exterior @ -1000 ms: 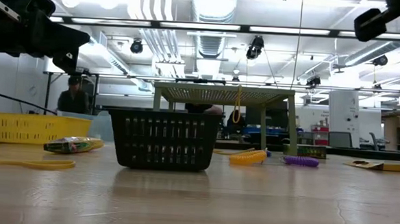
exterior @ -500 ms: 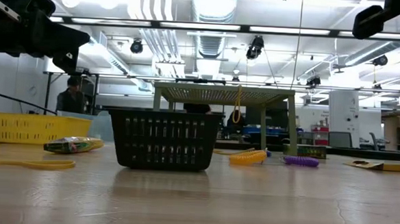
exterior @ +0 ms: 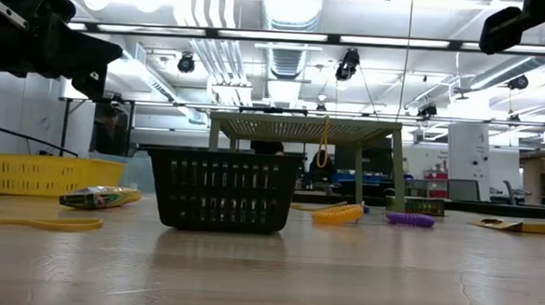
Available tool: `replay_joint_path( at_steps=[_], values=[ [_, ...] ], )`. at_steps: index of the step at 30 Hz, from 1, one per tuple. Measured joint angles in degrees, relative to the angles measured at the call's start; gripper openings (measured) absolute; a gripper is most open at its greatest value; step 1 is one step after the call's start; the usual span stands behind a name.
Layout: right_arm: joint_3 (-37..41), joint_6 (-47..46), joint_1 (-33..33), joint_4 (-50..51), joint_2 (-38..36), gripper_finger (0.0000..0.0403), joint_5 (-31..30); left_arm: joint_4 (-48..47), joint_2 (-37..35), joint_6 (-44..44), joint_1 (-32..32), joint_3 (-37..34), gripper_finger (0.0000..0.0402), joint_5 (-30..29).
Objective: Pick & Place Office Desk Supplies
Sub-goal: Put the yellow rubber band from the shelf into the black bin
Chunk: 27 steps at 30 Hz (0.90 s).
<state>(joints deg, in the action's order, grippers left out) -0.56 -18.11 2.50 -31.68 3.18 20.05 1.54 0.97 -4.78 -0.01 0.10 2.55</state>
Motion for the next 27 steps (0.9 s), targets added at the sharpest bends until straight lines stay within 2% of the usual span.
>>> replay_joint_path(
  at_steps=[6, 13, 18, 22, 27],
  values=[
    [0.0, 0.13, 0.01, -0.13, -0.15, 0.0034, 2.79, -0.01, 0.0, -0.02, -0.01, 0.02, 0.0023, 0.02],
    [0.0, 0.67, 0.0, -0.21, -0.15, 0.0034, 2.98, 0.0, 0.0, -0.01, -0.01, 0.02, 0.0023, 0.0],
    [-0.46, 3.55, 0.01, 0.52, -0.15, 0.0034, 5.57, 0.0, 0.0, 0.0, -0.02, 0.01, 0.0023, 0.02],
    [-3.62, 6.18, 0.0, 5.04, -0.15, 0.0034, 5.49, 0.0, 0.0, 0.0, -0.02, 0.02, 0.0023, 0.02],
    [-10.65, 11.83, 0.0, 16.91, -0.15, 0.0034, 4.9, 0.0, 0.0, -0.02, -0.01, 0.0, 0.0023, 0.02]
  ],
)
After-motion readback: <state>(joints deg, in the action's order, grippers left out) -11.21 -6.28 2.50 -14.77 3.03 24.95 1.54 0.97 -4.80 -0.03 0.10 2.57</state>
